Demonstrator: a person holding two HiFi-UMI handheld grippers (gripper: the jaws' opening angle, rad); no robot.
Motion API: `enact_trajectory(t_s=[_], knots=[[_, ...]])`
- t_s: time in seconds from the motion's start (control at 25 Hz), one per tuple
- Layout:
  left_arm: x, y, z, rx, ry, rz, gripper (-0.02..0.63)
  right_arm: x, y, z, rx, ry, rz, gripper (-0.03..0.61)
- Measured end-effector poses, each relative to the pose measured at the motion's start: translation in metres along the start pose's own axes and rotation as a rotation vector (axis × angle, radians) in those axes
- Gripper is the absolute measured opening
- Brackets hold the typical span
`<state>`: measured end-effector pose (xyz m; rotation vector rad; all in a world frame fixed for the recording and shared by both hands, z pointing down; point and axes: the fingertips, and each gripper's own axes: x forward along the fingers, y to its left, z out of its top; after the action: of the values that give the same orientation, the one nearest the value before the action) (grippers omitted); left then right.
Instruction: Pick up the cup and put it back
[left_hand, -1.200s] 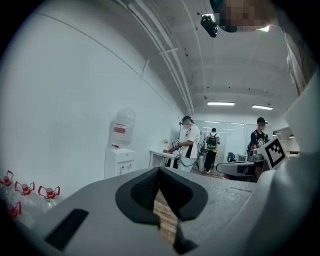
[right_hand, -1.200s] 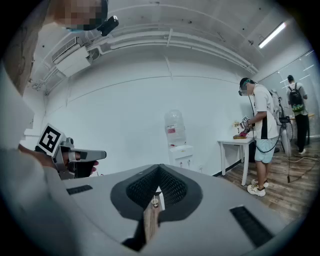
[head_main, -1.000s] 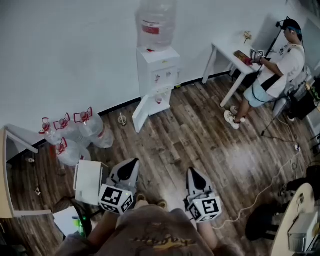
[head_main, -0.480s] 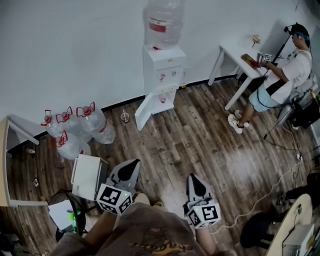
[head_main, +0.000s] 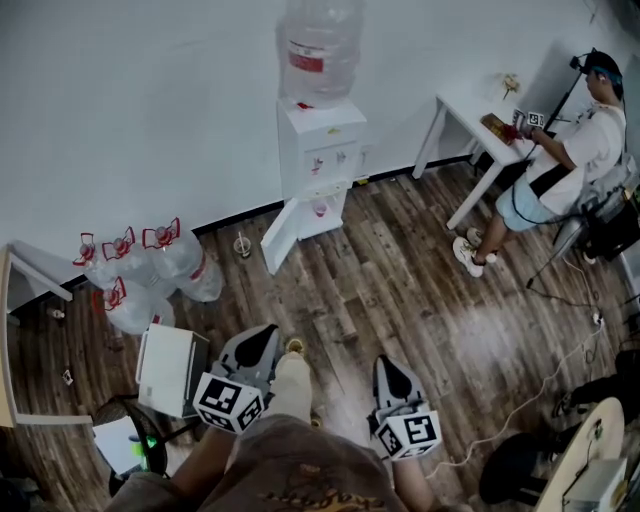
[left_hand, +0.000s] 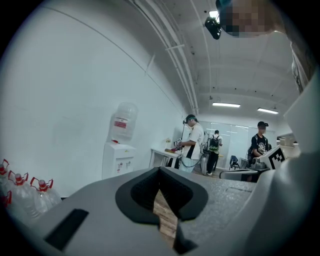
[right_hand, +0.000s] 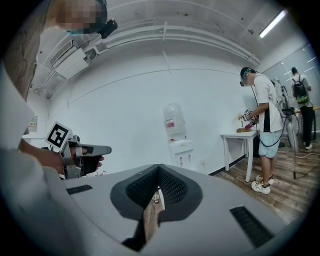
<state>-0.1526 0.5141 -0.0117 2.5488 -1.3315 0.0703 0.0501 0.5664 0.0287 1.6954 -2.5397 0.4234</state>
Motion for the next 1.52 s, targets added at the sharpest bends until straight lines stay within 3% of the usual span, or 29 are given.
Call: enact_trajectory(t_s=[0.48, 0.88, 1.2, 1.52], knots=[[0.17, 0.094, 0.046, 0.014, 0.023, -0.032, -0.002, 0.168, -0.082, 0.054, -0.027, 0.015, -0.019, -0.006], [0.276, 0.168, 0.077, 0.02, 0.043, -0.081, -0.002, 0.281, -0.13, 0.084, -0.007, 0.017, -0.065, 0.0], [0.339, 0.188, 0.087, -0.007, 0.027, -0.161, -0.002, 0.331, -0.157, 0.09, -0.007, 0.027, -0.068, 0.0], [0.402, 0.205, 0.084, 0.007, 0.034, -0.122, -0.002, 0.386, -0.2, 0.098, -0.009, 0.026, -0.017, 0.0]])
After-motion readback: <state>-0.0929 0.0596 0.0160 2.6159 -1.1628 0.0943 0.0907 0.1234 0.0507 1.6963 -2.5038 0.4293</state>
